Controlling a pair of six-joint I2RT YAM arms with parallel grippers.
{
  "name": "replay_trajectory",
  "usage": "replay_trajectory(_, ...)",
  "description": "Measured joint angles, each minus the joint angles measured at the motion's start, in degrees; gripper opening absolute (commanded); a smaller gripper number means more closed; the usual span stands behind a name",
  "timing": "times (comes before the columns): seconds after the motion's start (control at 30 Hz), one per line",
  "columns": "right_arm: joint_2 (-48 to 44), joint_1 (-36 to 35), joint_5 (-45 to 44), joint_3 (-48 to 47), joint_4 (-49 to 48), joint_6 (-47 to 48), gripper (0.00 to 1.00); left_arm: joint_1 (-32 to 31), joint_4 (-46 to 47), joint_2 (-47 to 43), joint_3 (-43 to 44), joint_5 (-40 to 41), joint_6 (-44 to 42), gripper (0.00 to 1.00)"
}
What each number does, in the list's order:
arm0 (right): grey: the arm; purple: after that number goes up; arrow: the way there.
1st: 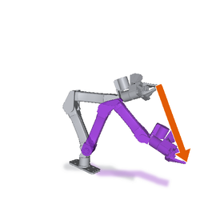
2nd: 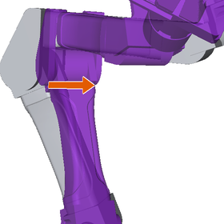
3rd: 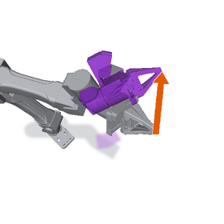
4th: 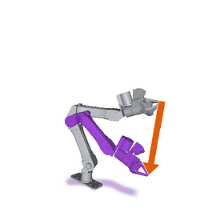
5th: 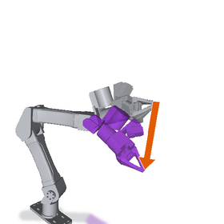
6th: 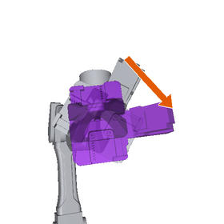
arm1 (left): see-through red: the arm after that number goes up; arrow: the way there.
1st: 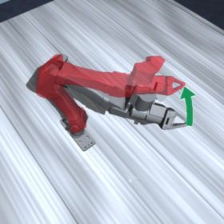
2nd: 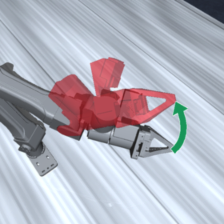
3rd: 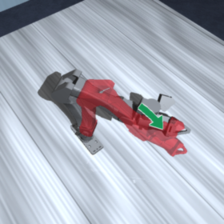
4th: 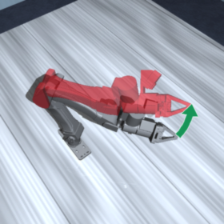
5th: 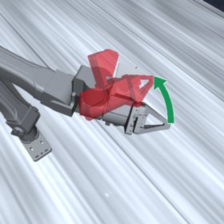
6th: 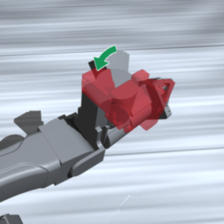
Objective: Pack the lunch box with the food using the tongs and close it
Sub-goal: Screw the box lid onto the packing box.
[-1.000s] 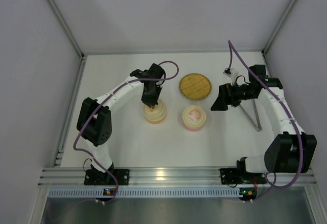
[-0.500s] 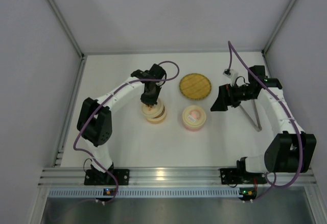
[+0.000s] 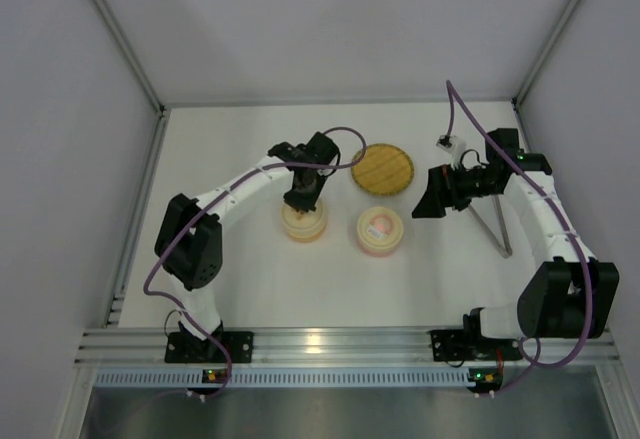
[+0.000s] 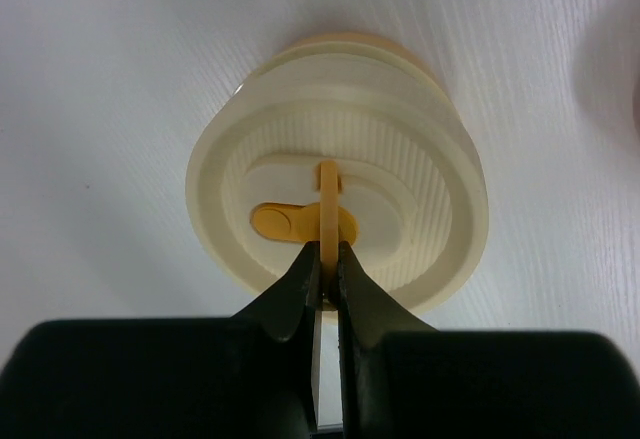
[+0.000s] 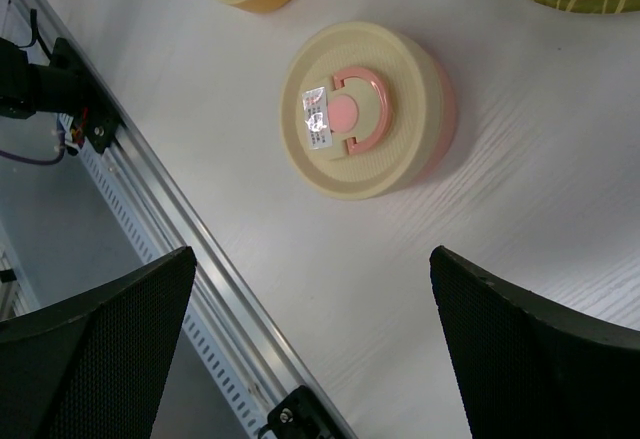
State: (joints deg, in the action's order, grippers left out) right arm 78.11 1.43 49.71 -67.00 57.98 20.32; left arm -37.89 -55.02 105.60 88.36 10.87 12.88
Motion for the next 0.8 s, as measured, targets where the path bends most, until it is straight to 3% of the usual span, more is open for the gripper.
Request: replay_trajectory(0.8, 0.0, 0.0, 0.1, 0.3, 0.0, 0.0, 0.99, -1.8, -1.4, 0.0, 0.6, 2.8, -0.7, 0.0)
